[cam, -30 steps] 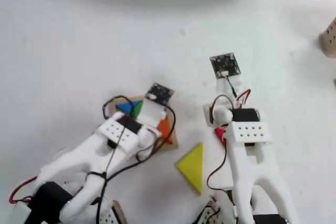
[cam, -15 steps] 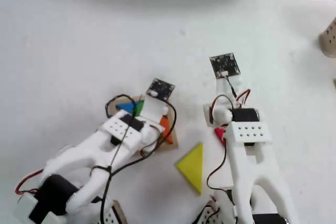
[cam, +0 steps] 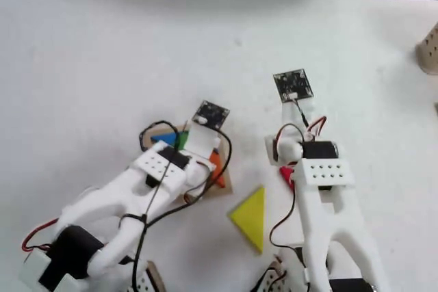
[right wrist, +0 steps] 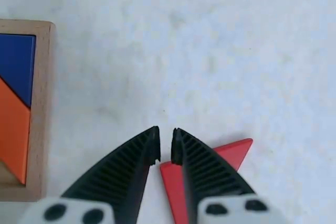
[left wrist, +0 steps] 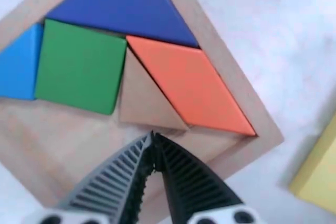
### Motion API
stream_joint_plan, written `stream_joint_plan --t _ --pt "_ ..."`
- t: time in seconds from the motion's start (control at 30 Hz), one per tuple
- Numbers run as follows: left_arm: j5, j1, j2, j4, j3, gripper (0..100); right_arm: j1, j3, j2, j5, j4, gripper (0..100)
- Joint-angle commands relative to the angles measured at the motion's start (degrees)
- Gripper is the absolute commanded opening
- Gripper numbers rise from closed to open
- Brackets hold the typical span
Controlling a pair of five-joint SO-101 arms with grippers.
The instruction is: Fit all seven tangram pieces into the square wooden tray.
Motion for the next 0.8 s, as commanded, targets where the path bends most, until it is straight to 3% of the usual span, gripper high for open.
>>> stream_joint_plan --t 0.0,0.27,0.5,0.63,0.77 --pt "0.53 0.31 -0.04 -1.58 -3.08 2 0.57 -0.35 -1.71 -0.35 -0.48 4.3" --pt "0.44 -4.35 -0.04 -5.27 -3.08 2 0.57 -0.35 -1.71 0.0 -0.4 4.3" --pt "0.35 -4.09 -0.48 -4.57 -2.9 2 0.57 -0.35 -1.71 0.18 -0.4 4.3" --pt "-1.14 -5.05 -4.09 1.14 -2.73 2 0.57 -0.26 -1.71 0.18 -0.4 4.3" --pt "-9.67 -12.62 -11.56 7.82 -2.46 2 0.57 0.26 -1.71 0.18 -0.66 4.3"
